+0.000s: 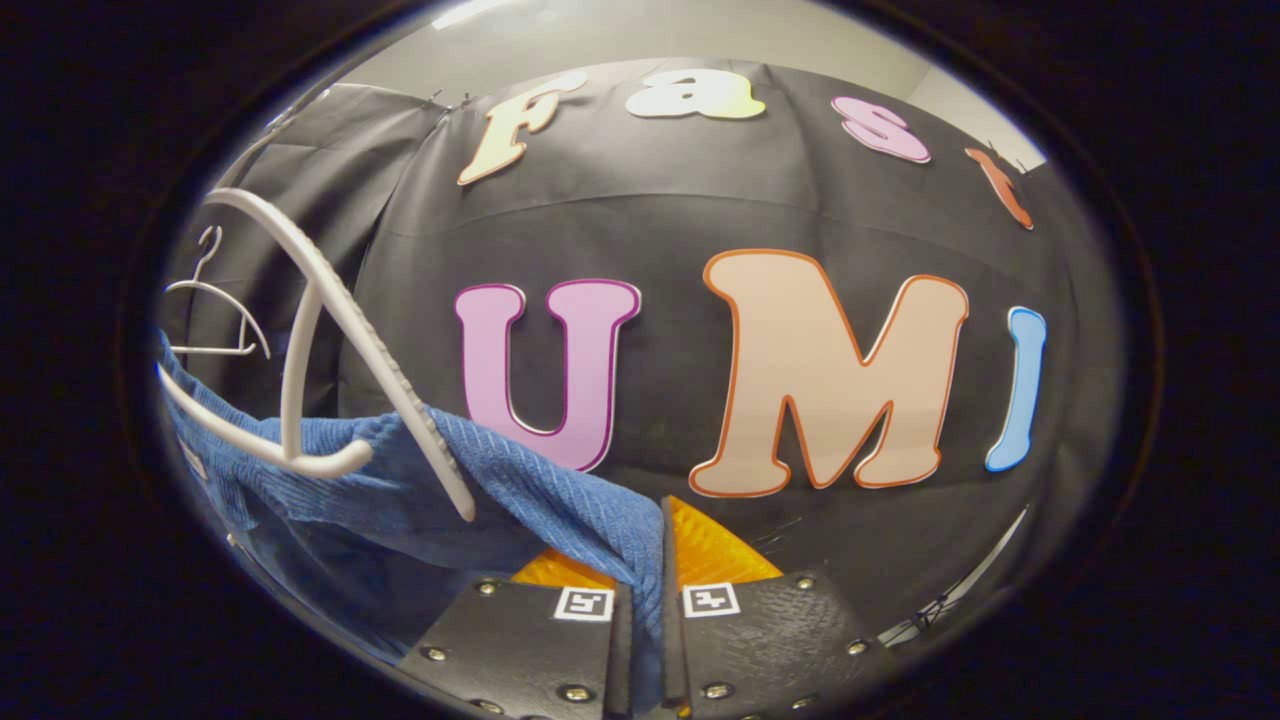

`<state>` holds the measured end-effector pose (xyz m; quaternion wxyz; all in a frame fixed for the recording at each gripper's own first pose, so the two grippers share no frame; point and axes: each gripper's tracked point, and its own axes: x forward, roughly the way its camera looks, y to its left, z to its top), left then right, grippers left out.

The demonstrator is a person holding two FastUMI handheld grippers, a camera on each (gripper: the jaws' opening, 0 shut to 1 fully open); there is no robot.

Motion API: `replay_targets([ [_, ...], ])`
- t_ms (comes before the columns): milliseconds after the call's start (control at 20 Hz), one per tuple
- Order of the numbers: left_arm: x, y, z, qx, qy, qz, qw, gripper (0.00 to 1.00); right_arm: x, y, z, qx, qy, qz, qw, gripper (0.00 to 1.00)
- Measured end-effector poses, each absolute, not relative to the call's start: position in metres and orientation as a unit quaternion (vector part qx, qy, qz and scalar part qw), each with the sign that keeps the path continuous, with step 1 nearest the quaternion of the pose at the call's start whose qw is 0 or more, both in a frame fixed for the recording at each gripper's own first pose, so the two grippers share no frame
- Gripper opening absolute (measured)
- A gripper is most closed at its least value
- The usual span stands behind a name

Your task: Grasp the clothes on the hanger with both hands and then place them into the laundry hamper below.

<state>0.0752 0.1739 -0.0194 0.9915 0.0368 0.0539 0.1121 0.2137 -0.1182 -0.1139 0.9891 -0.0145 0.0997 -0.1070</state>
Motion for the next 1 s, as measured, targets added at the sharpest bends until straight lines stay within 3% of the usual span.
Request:
replay_targets([
  [450,0.051,0.177,-0.065,0.053,0.092,0.126,0.986,0.05,0.195,-0.107,-0.144,-0.015,0.136,-0.088,0.987,0.11],
  [1000,0.029,0.147,-0.118,0.069,0.143,0.091,0.983,0.00,0.150,-0.064,-0.186,-0.025,0.186,-0.044,0.981,0.11],
])
